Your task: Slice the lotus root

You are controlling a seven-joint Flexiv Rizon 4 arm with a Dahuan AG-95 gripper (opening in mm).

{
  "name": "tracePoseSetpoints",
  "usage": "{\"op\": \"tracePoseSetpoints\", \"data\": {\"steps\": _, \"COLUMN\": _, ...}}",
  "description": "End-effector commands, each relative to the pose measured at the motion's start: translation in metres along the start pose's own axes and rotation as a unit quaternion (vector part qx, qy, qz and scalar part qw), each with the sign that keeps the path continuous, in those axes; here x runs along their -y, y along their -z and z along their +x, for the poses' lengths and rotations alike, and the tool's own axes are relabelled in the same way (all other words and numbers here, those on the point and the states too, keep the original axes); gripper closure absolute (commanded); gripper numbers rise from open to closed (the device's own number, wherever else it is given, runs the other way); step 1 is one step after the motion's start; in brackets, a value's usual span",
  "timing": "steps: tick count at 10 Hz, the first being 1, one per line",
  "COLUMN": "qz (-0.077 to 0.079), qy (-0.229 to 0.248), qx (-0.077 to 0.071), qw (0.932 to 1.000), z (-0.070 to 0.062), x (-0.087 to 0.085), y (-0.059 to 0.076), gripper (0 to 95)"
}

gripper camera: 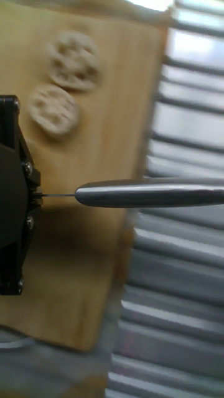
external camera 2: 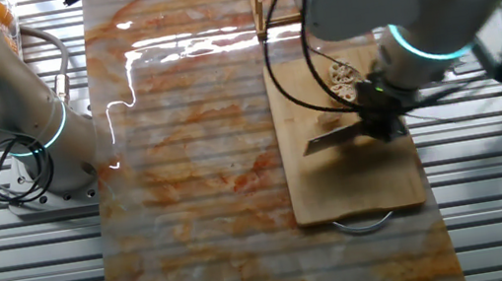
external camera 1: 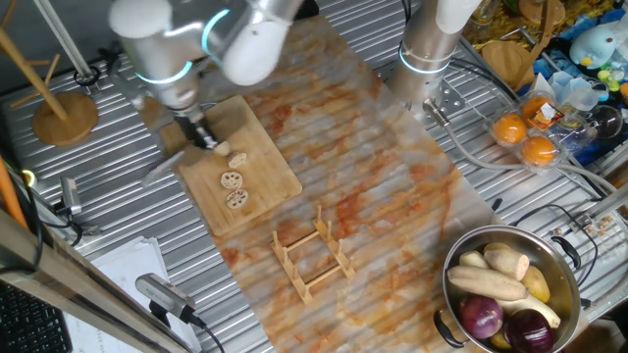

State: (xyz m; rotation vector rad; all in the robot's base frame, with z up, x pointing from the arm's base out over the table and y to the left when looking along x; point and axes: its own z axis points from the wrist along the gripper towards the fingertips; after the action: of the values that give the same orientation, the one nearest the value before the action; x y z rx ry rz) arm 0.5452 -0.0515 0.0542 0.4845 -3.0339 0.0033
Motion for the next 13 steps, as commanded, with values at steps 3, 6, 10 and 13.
{"op": "tracePoseSetpoints", "data": {"steps": 3, "qz": 0.01, "qy": 0.022, "qx": 0.004, "qw": 0.9997, "z": 0.012, "x": -0.012, "y": 0.005, "gripper": 95.0}}
{"op": "tracePoseSetpoints", "data": {"steps": 6, "qz": 0.026, "qy": 0.026, "qx": 0.002, "qw": 0.9993, "z": 0.001, "x": -0.003, "y": 0.021, "gripper": 95.0}}
{"op": "tracePoseSetpoints", "data": {"steps": 10, "qz": 0.017, "qy": 0.004, "qx": -0.016, "qw": 0.9997, "z": -0.001, "x": -0.007, "y": 0.039, "gripper": 95.0}}
{"op": "tracePoseSetpoints", "data": {"steps": 13, "qz": 0.003, "qy": -0.004, "qx": -0.027, "qw": 0.9996, "z": 0.003, "x": -0.008, "y": 0.037, "gripper": 95.0}}
